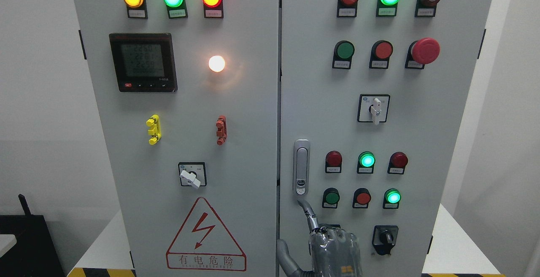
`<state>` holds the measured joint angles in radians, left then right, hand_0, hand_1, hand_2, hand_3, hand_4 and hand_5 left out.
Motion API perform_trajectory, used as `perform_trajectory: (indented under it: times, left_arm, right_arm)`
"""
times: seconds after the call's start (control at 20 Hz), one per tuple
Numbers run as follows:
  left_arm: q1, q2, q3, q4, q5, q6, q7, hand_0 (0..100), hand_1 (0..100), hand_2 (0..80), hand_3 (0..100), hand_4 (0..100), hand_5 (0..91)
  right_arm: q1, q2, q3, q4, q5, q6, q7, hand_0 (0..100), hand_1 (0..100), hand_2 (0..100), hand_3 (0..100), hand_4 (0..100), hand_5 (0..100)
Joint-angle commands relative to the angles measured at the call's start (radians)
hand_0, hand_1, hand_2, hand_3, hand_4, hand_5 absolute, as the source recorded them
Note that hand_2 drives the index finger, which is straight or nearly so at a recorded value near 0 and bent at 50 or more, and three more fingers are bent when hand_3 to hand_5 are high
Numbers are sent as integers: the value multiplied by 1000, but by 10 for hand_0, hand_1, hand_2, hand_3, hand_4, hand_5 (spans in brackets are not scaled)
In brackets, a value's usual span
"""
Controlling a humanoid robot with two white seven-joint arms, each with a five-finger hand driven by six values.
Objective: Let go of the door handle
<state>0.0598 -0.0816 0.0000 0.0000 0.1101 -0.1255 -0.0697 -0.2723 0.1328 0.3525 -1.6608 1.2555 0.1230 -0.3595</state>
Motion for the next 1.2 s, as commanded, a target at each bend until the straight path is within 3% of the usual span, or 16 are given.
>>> perform_trajectory:
  times: [0.0,0.4,0.65,1.15]
  left_arm:
    - [0,0,-12,-15,0,0,1,120,389,0,0,0,0]
    - [0,0,-12,-15,0,0,1,120,389,0,0,0,0]
    - [0,0,-12,-15,0,0,1,120,389,0,0,0,0]
    - [0,0,-12,-15,0,0,1,120,389,0,0,0,0]
  right_arm:
    - [-31,1,-41,33,2,7,16,348,420,190,1000,1000,996]
    - [-31,1,-41,35,2,7,20,357,407,135,1000,1000,996]
    - [-31,1,-40,35,-1,4,51,370,396,79,1000,1000,997]
    - [-36,-1,-29,39,1,3,56,378,390,79,1000,1000,997]
